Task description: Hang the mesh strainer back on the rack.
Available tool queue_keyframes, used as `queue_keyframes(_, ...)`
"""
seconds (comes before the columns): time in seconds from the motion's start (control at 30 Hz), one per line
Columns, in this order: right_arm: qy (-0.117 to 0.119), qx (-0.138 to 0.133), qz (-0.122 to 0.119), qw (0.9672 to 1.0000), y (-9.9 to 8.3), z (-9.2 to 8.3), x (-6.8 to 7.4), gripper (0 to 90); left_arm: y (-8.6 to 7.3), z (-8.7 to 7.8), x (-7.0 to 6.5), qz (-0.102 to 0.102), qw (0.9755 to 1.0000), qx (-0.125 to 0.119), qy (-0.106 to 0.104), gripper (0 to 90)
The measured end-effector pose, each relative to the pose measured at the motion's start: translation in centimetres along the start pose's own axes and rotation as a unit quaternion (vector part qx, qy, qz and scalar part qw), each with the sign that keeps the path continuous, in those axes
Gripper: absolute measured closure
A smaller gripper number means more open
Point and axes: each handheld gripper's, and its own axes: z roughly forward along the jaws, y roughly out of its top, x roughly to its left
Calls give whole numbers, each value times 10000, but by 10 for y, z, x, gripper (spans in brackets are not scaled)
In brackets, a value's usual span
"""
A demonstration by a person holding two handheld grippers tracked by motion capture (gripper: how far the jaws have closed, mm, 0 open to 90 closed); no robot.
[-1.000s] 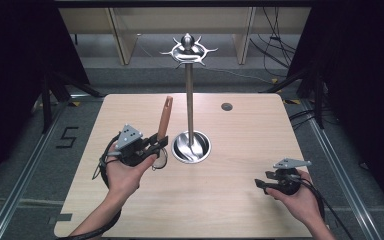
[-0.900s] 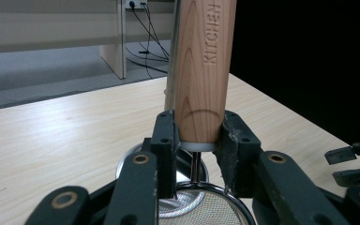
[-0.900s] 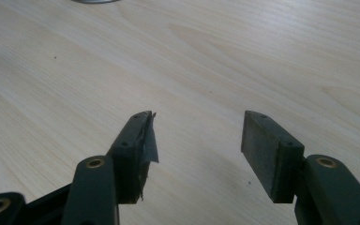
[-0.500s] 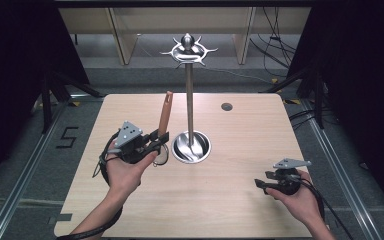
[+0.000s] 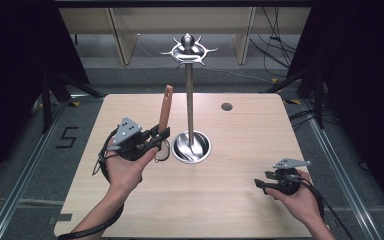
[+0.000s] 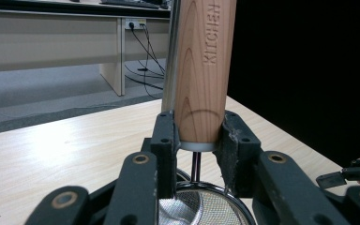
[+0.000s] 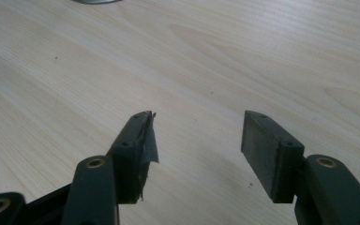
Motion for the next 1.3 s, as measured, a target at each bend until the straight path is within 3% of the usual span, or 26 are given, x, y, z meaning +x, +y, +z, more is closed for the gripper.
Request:
queue_keyframes(0.03, -3, -46, -94, 9999, 0, 1, -2, 447, 1, 0, 0, -13, 10000, -7, -14, 690)
queue_keyframes(0.23, -9, -27, -132, 9999, 0, 1, -2, 447, 3, 1, 0, -35, 10000, -29, -30, 690)
queue_keyframes(0.4, 49, 48, 71, 10000, 0, 0, 1, 447, 7, 1, -2, -66, 9999, -95, -42, 690)
queue_keyframes(0.5, 20, -24, -91, 10000, 0, 1, -1, 447, 11, 0, -4, -57, 9999, -141, -44, 690)
queue_keyframes(0.53, 50, -128, -309, 9994, 0, 3, -4, 447, 12, 0, -3, -27, 9999, -149, -41, 690)
queue_keyframes(1.13, -6, -36, 24, 10000, 1, 1, -2, 447, 22, -2, -6, 72, 9997, -225, -7, 690)
queue_keyframes(1.3, -15, -110, -107, 9999, 1, 3, -4, 446, 20, -1, -8, 112, 9997, -223, -28, 690)
